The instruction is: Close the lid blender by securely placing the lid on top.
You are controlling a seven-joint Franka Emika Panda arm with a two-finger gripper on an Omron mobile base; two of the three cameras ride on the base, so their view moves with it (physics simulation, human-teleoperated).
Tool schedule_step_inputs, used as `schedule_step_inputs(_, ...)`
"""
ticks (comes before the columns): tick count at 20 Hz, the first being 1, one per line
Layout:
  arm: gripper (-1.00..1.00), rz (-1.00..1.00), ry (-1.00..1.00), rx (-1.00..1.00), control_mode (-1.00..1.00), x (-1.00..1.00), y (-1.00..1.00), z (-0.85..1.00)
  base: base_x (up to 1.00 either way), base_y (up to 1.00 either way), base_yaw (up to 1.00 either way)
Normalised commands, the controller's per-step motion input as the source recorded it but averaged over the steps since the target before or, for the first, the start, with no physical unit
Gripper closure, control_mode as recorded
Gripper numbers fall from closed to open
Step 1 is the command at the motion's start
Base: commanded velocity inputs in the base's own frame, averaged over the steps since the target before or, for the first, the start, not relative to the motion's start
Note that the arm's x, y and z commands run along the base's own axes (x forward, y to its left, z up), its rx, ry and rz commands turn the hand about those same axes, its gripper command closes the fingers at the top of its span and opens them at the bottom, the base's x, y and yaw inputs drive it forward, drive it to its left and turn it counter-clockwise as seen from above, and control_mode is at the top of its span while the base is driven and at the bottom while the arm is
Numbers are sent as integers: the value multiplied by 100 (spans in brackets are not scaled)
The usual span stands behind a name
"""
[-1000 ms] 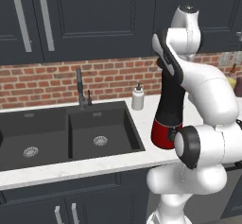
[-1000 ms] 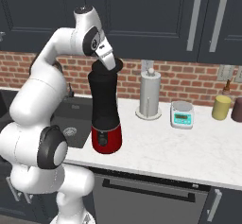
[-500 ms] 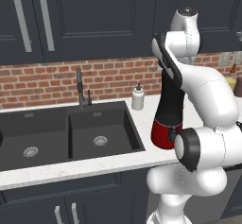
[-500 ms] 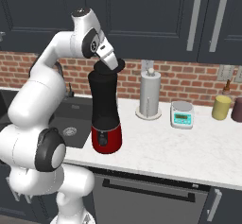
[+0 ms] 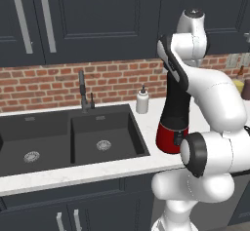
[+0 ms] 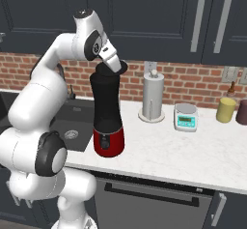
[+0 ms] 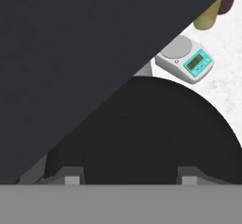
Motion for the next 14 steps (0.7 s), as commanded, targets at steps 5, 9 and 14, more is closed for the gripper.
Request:
schedule_step_inputs(5,100,2,7,0,-100,0,22,-35,0,0,0)
schedule_step_inputs(9,100,3,14,0,-100,0,29,-9,0,0,0)
schedule_step_inputs(14,100,3,8,0,-100,0,19,0,0,0,0)
